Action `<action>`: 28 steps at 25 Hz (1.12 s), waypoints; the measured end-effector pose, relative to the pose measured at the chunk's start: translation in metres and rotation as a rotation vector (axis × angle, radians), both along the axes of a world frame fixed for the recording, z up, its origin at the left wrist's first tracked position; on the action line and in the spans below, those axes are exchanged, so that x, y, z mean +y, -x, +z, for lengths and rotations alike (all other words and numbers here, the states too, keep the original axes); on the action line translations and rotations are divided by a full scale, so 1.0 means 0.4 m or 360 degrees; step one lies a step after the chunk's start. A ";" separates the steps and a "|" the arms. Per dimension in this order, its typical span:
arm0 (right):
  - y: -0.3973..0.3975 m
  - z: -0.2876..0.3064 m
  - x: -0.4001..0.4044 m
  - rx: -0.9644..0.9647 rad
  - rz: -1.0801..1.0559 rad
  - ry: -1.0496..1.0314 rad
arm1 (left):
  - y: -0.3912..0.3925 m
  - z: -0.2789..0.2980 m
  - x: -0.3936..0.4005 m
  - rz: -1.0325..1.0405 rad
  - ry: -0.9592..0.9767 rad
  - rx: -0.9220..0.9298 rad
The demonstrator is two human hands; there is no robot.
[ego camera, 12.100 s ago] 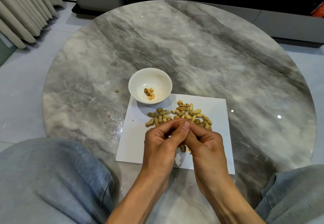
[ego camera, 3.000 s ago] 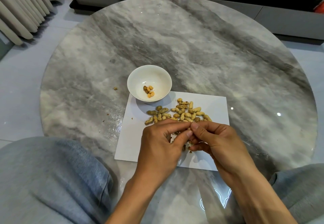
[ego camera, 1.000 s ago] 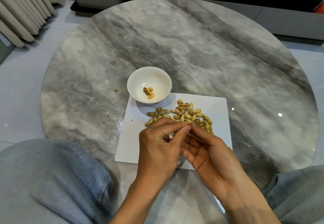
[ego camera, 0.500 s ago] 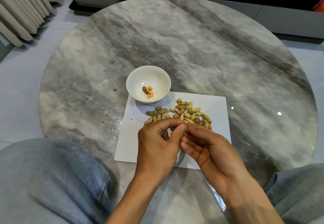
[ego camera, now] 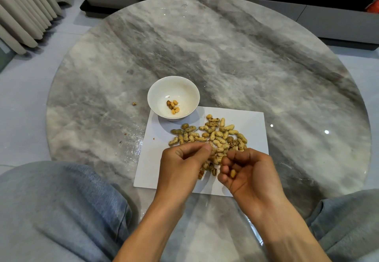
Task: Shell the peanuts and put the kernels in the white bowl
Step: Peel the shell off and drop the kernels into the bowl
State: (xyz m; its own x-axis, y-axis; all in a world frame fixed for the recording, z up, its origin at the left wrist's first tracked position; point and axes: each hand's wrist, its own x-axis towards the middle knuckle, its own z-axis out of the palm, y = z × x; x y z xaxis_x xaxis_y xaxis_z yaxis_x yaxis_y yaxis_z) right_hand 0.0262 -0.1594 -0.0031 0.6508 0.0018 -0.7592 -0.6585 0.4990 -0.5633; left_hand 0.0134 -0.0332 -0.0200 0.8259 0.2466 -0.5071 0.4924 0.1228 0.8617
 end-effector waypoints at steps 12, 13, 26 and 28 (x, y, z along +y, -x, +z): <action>0.042 -0.056 0.031 -0.1513 0.0963 0.1611 | -0.011 0.031 0.006 0.0396 0.1486 0.0066; 0.040 -0.058 0.031 -0.1453 0.0958 0.1672 | -0.011 0.033 0.005 0.0373 0.1503 0.0069; -0.007 -0.017 -0.007 -0.0408 0.0440 0.0212 | 0.013 -0.003 -0.026 -0.0224 -0.0155 -0.0557; -0.010 -0.013 -0.008 -0.0374 0.0417 0.0173 | 0.015 -0.014 -0.022 -0.0273 -0.0297 -0.0676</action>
